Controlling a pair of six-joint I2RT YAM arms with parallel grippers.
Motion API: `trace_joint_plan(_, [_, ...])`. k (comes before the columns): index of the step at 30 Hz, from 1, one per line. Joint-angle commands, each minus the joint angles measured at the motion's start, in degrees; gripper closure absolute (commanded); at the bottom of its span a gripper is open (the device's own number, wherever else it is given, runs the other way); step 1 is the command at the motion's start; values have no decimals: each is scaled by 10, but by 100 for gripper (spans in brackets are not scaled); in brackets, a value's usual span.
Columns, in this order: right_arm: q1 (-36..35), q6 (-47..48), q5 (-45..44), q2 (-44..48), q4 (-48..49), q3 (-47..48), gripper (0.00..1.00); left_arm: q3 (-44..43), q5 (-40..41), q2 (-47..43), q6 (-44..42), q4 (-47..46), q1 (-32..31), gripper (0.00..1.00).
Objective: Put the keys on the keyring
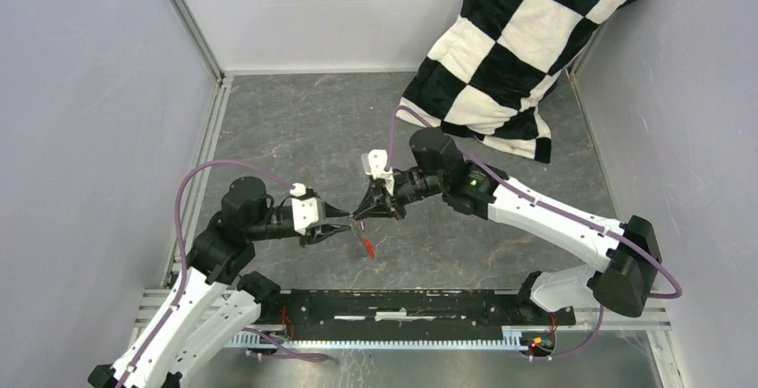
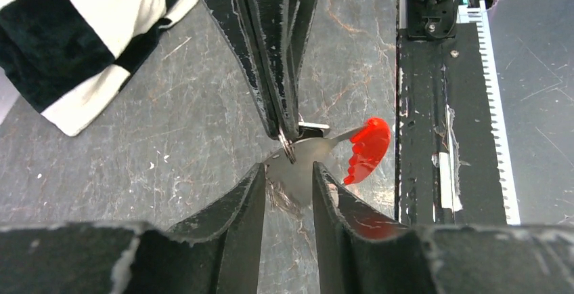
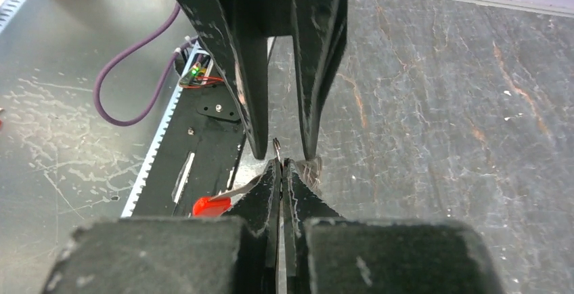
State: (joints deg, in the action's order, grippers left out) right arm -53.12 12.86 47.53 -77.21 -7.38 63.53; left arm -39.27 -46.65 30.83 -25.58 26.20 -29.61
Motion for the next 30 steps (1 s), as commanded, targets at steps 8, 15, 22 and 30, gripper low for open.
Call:
trace_joint_plan(8, [-58, 115, -151, -57, -232, 162, 100, -83, -33, 72, -71, 81, 1, 68])
trace_joint_plan(15, [-67, 118, -171, -70, -259, 197, 100, -86, -43, 74, -85, 99, 1, 83])
trace_joint_plan(22, [-76, 112, -164, -78, -259, 213, 100, -89, -39, 89, -87, 100, 1, 87])
trace_joint_plan(30, [-83, 98, -153, -83, -239, 216, 100, -89, -41, 93, -78, 100, 1, 72])
